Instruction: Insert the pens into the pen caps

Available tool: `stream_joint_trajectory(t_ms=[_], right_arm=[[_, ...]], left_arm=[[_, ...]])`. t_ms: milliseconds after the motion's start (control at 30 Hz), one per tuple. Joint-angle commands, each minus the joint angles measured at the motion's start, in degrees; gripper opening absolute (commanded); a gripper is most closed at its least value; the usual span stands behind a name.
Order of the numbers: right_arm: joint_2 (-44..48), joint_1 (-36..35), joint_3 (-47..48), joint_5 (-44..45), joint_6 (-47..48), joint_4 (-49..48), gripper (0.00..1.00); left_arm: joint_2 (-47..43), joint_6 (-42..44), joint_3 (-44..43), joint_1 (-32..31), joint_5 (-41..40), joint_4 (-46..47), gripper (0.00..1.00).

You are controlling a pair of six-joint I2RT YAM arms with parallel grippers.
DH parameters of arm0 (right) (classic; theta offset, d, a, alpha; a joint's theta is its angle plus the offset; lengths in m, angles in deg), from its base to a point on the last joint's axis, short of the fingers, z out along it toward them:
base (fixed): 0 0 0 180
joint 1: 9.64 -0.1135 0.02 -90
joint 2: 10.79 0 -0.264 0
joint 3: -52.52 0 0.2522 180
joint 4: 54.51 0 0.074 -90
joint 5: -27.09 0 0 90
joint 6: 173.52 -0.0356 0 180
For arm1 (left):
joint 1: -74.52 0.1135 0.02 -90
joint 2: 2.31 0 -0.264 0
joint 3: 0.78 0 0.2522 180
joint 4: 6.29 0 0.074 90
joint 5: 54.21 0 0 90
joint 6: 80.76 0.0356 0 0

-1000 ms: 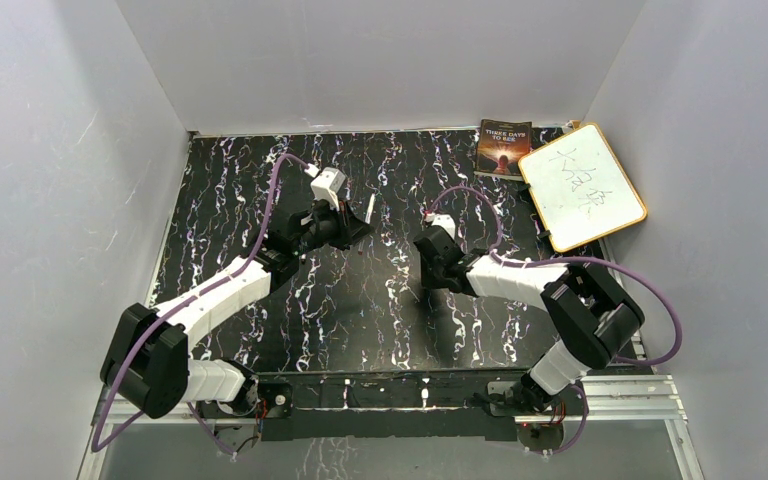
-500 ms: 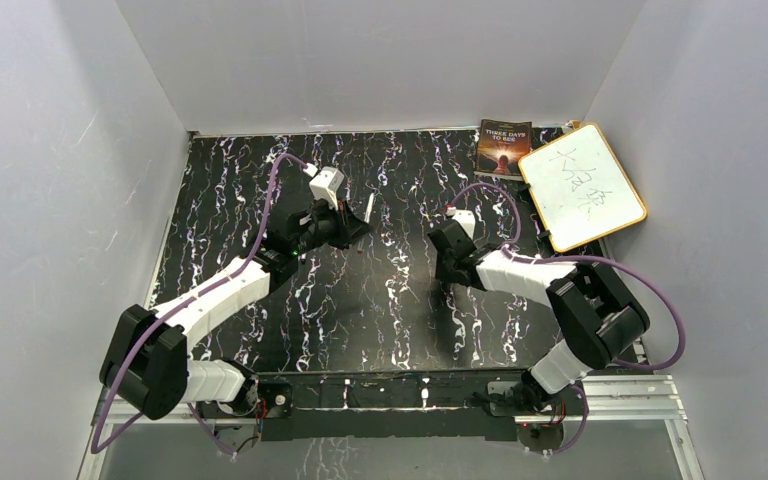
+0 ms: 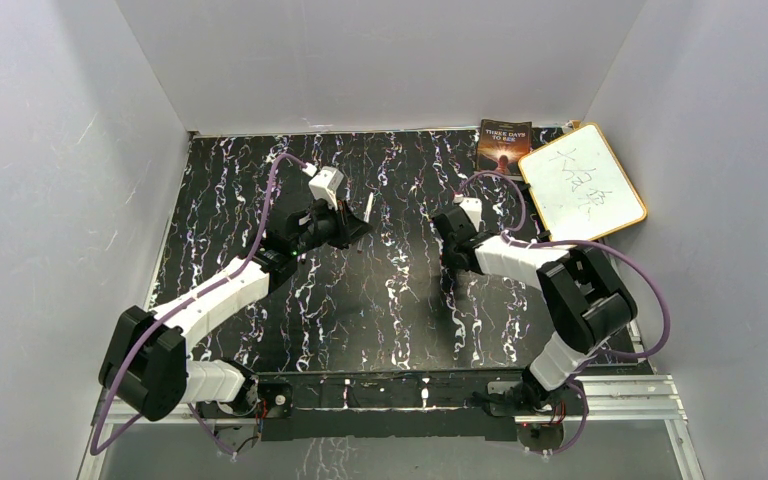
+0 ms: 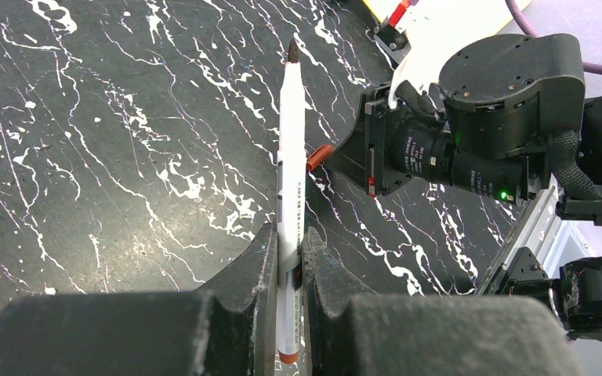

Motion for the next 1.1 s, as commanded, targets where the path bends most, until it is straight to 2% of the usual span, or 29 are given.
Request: stream_joint_trajectory(t_ms=[0, 167, 200, 267, 467, 500, 633, 833, 1067], right_arm=[[0.64, 0.42, 1.98, 2.90, -0.40, 2.80, 0.00], [6.47, 0.43, 0.10, 3.18, -5.27, 2.44, 0.00], [7.24, 0.46, -0.15, 3.08, -6.84, 2.46, 0.07], [8.40, 0.44, -0.60, 3.03, -10.43, 2.54, 0.32], [10.45, -0.07, -1.44, 6.31, -26.42, 5.71, 0.57], [10.18, -0.10, -1.60, 6.95, -29.01, 6.15, 0.58], [6.57, -0.29, 0.82, 7.32, -34.49, 8.28, 0.51], [-0.81, -1.98, 9.22, 9.34, -36.25, 14.72, 0.48], [-3.52, -2.47, 11.72, 11.16, -37.42, 15.54, 0.45]], left_arm=[[-2.56, 0.77, 0.56, 0.36, -0.65, -0.42, 0.00], [-2.59, 0.77, 0.66, 0.38, -0.42, -0.01, 0.00], [-2.46, 0.64, 0.57, 0.40, -0.25, 0.14, 0.00], [-2.29, 0.43, 0.39, 0.34, 0.11, 0.37, 0.00], [-2.57, 0.16, 0.38, 0.51, 0.59, 0.48, 0.00], [-2.60, 0.03, 0.40, 0.47, 0.72, 0.48, 0.00], [-2.90, -0.20, 0.08, 0.48, 1.68, 0.27, 0.00], [-4.03, 0.03, 0.26, 0.47, 1.80, -0.24, 0.00], [-4.76, -0.11, 1.24, 0.49, 1.26, 0.30, 0.00]])
